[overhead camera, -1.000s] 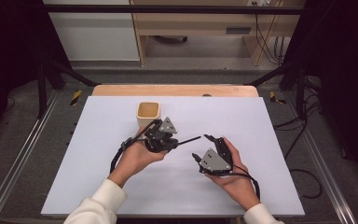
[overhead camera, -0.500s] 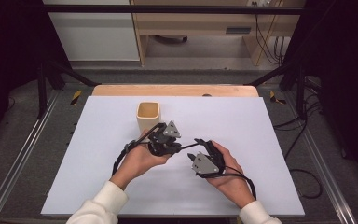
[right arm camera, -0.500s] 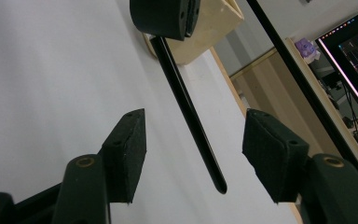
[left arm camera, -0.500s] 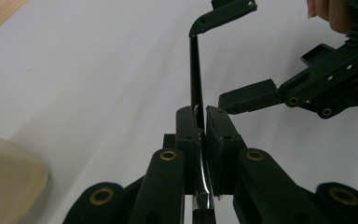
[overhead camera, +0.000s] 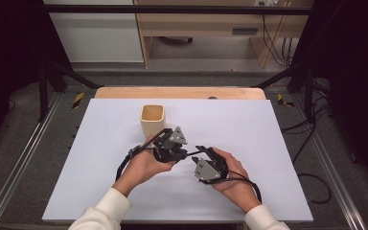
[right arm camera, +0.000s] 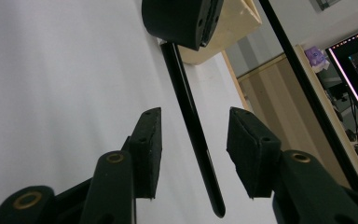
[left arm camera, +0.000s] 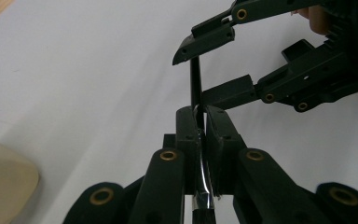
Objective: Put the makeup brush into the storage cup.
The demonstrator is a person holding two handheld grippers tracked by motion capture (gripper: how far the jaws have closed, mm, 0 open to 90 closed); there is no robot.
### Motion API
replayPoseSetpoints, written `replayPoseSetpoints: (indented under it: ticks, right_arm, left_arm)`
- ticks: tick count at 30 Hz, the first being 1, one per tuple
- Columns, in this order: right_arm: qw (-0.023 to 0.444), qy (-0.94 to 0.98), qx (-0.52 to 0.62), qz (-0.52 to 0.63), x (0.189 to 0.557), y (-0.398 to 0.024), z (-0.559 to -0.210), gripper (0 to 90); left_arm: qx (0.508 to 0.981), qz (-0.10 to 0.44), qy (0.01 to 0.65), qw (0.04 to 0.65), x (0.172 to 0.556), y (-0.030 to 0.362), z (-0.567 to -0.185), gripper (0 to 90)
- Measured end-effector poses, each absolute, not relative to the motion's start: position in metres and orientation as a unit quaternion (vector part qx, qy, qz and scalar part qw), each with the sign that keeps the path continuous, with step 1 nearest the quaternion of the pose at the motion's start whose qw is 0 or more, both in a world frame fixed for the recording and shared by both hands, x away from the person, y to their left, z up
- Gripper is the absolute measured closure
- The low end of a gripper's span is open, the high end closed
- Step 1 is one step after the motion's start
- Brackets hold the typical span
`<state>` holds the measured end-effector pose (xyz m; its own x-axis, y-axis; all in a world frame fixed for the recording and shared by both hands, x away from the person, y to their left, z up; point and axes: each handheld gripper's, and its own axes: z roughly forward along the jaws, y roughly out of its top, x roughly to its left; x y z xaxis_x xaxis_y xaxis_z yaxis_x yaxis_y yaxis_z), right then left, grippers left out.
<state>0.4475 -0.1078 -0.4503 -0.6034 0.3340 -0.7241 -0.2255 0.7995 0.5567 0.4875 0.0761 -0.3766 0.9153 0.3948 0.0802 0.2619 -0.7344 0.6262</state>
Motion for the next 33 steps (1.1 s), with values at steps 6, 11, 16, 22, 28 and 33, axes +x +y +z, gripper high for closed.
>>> replayPoseSetpoints:
  ticks: [6,11,16,22,28,33]
  right_arm:
    - [0.447,0.840,0.018,0.306,0.448,-0.106,-0.452,64.5]
    - [0.434,0.847,0.010,0.307,0.447,-0.105,-0.453,71.3]
    - [0.430,0.850,0.006,0.304,0.446,-0.103,-0.454,74.1]
    - [0.421,0.855,-0.010,0.302,0.445,-0.102,-0.455,80.5]
    - [0.407,0.863,-0.011,0.300,0.443,-0.099,-0.458,83.4]
    - [0.391,0.863,0.010,0.320,0.442,-0.098,-0.457,83.5]
  left_arm:
    - [0.926,0.100,0.174,0.319,0.485,0.076,-0.377,84.0]
    - [0.929,0.093,0.168,0.315,0.484,0.076,-0.378,84.0]
    - [0.931,0.091,0.166,0.312,0.483,0.078,-0.378,84.0]
    - [0.932,0.084,0.165,0.312,0.482,0.079,-0.381,83.9]
    - [0.929,0.076,0.165,0.323,0.482,0.081,-0.381,83.6]
    - [0.919,0.094,0.170,0.344,0.482,0.089,-0.375,73.3]
